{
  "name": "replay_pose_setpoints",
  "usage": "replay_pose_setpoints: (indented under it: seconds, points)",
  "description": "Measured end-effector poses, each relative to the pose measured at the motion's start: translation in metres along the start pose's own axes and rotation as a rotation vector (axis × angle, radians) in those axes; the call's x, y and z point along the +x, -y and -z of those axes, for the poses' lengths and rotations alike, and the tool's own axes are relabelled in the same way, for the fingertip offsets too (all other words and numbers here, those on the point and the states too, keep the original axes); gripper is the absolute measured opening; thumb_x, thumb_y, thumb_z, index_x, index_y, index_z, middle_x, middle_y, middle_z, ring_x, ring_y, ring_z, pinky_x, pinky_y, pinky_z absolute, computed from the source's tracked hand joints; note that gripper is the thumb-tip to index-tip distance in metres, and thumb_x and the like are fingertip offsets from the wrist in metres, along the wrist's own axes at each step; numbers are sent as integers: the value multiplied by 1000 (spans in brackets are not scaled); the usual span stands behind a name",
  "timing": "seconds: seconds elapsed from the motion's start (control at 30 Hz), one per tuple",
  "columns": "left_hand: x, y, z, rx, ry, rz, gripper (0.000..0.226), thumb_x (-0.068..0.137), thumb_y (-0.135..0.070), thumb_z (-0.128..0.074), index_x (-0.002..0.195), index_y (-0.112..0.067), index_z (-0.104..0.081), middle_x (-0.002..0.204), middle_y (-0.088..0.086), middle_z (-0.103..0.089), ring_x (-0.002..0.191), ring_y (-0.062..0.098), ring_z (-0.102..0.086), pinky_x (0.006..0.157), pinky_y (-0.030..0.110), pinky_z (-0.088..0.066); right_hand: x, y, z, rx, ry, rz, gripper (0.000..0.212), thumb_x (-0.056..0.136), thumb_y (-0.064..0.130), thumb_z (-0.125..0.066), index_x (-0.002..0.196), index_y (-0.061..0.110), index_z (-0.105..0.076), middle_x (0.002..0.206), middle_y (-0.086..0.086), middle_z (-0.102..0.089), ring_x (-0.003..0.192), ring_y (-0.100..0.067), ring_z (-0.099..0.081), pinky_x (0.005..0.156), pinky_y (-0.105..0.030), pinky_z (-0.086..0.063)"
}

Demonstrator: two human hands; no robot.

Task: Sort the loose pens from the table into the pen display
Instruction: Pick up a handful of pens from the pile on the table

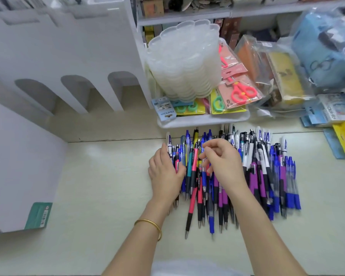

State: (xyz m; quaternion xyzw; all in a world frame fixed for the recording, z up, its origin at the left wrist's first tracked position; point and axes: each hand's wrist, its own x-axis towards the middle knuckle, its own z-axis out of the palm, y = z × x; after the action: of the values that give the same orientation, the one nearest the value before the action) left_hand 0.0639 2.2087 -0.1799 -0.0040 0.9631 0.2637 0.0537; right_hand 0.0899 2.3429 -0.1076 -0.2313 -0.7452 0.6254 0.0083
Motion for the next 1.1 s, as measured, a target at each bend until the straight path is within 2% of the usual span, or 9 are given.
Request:
replay_pose_setpoints:
  seconds: [0.13,0.27,0.43,0.6,0.7,0.8,0.87,0.97,1.1]
  points:
    - [-1,1,-1,-1,-2,-16,66,95,-36,-49,151,-15,-21,151,5,-31,135,22,-25,109,35,-25,5,-6,-4,-182,24,71,22,95,7,-48,98,23,-63,76,1,-63,58,-6,-55,59,-25,-48]
    - [0,2,-1,5,-1,-30,70,93,-35,-55,151,-12,-22,150,8,-33,135,25,-28,107,36,-28,16,-6,-21,-565,24,198,23,97,18,-49,114,18,-64,104,3,-63,90,-14,-59,79,-32,-49]
    - [5,6,1,-72,9,-25,77,87,-25,-64,150,-8,-22,149,10,-33,134,28,-28,109,33,-26,29,-1,-45,-986,21,134,33,98,39,-46,117,13,-51,114,-4,-53,89,-26,-61,61,-30,-37]
    - [9,17,10,-228,71,-53,75,88,-25,-67,149,-8,-25,145,8,-38,133,23,-32,110,29,-23,27,-3,-48,-1063,42,49,20,95,27,-53,107,11,-55,113,-7,-52,80,-27,-60,59,-31,-37]
    - [9,22,23,-455,106,19,57,96,-13,-53,148,-11,-29,139,5,-40,123,10,-39,105,23,-32,24,0,-48,-1075,48,22,14,93,22,-55,101,11,-55,111,-7,-51,67,-25,-50,56,-29,-35]
    - [6,29,35,-535,105,64,50,95,2,-40,143,-12,-35,135,1,-37,117,3,-41,93,14,-34,24,2,-51,-1100,55,8,13,90,20,-57,97,11,-52,113,-8,-51,53,-18,-40,48,-25,-26]
    - [3,32,38,-549,100,68,51,93,6,-37,141,-12,-38,134,0,-36,118,3,-42,92,13,-35,24,3,-52,-1124,55,9,18,91,24,-58,102,10,-53,114,-8,-51,50,-16,-34,46,-24,-23]
    - [-5,35,39,-556,109,62,51,92,6,-41,140,-10,-38,131,-2,-35,126,11,-42,102,20,-34,22,2,-53,-1160,41,9,29,92,37,-60,105,11,-55,115,-7,-52,53,-17,-38,46,-24,-23]
    - [-13,40,36,-323,84,12,58,91,-7,-58,143,-7,-34,139,5,-36,133,18,-34,108,19,-24,20,1,-57,-1166,0,7,21,93,33,-59,92,13,-52,112,-7,-53,49,-15,-35,45,-23,-22]
